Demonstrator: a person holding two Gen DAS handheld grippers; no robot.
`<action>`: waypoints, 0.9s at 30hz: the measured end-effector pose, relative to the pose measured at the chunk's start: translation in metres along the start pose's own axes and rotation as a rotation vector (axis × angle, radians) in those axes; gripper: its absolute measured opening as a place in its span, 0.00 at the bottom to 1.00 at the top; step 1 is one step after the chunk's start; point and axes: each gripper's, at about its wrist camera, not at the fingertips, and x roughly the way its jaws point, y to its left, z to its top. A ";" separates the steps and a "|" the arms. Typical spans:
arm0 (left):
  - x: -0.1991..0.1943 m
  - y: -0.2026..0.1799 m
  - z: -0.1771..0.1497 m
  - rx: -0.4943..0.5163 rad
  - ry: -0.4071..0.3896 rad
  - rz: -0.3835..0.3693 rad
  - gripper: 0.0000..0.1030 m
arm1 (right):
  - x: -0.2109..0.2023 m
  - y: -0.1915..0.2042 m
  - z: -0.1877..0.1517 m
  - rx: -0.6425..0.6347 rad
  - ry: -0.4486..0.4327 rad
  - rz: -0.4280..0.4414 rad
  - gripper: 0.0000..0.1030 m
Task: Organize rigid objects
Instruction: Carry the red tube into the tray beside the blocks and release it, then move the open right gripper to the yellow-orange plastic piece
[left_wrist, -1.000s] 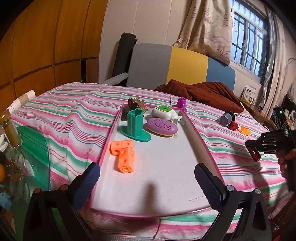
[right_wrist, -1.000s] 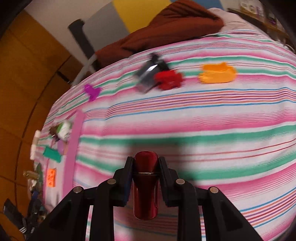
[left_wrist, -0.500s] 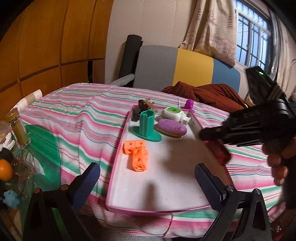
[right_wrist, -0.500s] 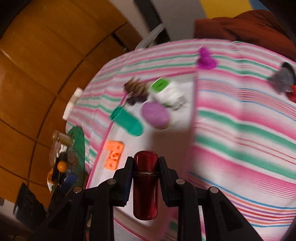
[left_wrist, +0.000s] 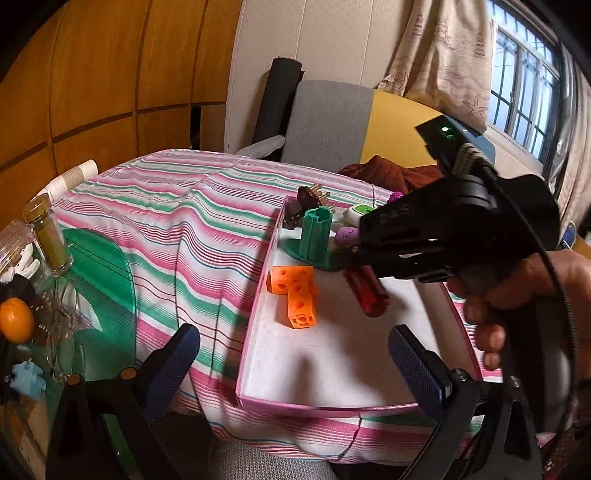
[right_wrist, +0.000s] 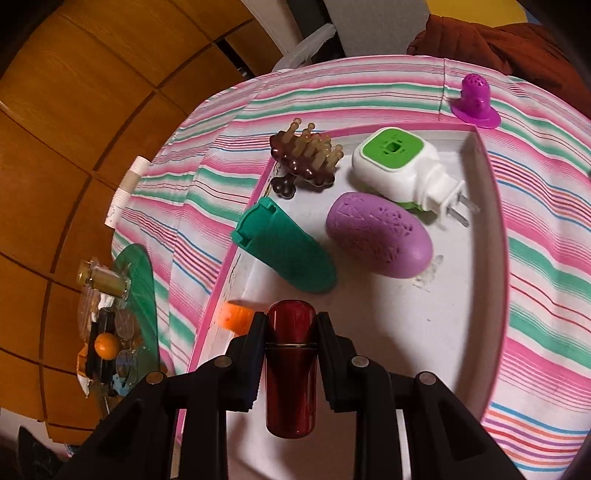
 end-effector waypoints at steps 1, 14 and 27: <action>0.000 -0.001 0.000 0.003 0.004 -0.001 1.00 | 0.002 0.000 0.001 0.009 -0.002 -0.008 0.25; 0.001 -0.004 -0.004 0.014 0.007 -0.015 1.00 | -0.046 -0.017 -0.014 0.005 -0.138 -0.053 0.31; -0.006 -0.017 -0.007 0.057 -0.017 -0.081 1.00 | -0.105 -0.103 -0.033 0.064 -0.222 -0.262 0.31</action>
